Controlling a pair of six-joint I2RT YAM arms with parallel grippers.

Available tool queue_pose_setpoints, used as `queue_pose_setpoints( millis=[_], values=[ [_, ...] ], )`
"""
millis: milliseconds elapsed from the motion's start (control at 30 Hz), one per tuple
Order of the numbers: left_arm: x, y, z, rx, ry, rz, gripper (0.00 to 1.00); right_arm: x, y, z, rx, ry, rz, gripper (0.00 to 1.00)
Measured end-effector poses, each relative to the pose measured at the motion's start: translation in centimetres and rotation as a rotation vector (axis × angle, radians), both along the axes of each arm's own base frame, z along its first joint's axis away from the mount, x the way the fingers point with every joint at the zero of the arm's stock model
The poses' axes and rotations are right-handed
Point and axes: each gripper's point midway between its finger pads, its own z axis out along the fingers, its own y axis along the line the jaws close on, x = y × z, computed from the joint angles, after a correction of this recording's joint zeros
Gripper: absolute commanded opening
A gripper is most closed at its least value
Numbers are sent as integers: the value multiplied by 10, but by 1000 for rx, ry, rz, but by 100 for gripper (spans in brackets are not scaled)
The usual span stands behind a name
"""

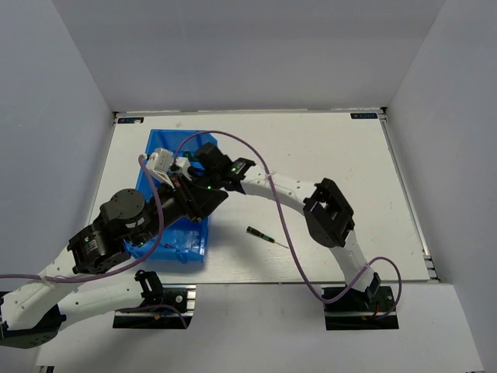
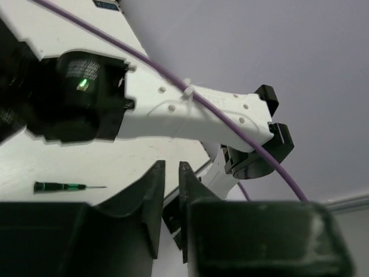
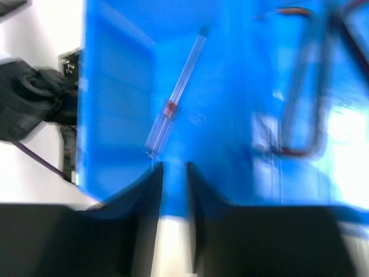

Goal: Sort the tools into containers

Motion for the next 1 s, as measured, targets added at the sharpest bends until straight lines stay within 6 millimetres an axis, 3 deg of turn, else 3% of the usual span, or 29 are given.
queue_pose_setpoints(
  millis=[33, 67, 167, 267, 300, 367, 433, 500, 533, 567, 633, 700, 767, 867, 1000],
  values=[
    [0, 1, -1, 3, 5, 2, 14, 10, -9, 3, -8, 2, -31, 0],
    [-1, 2, -3, 6, 13, 4, 8, 19, -17, 5, -13, -4, -58, 0],
    [-1, 11, -14, 29, 58, 37, 0, 58, -53, 16, -50, -20, -189, 0],
    [3, 14, -27, 86, 129, 74, 3, 102, -104, 25, -101, -60, -336, 0],
    [5, 10, -33, 113, 154, 76, 13, 115, -123, 27, -123, -77, -386, 10],
    [15, -11, -53, 232, 208, 60, 27, 137, -163, 28, -173, -97, -472, 45],
    [27, -51, -82, 411, 242, -18, 56, 149, -204, 24, -225, -101, -528, 58],
    [42, -103, -123, 606, 260, -139, 63, 152, -245, 18, -277, -83, -565, 60],
    [49, -128, -151, 699, 266, -205, 71, 149, -264, 15, -298, -70, -577, 62],
    [52, -144, -181, 785, 267, -265, 73, 145, -279, 12, -315, -58, -587, 62],
    [48, -151, -250, 982, 297, -398, 78, 131, -310, 6, -343, -28, -595, 62],
    [36, -138, -292, 1132, 306, -536, 78, 119, -335, 3, -353, -4, -609, 62],
    [28, -128, -303, 1208, 277, -652, 79, 109, -357, 4, -350, 9, -630, 62],
    [31, -124, -294, 1262, 172, -755, 79, 101, -380, 9, -327, 19, -666, 62],
    [44, -130, -293, 1307, 59, -826, 78, 97, -396, 10, -295, 56, -700, 62]
  ],
)
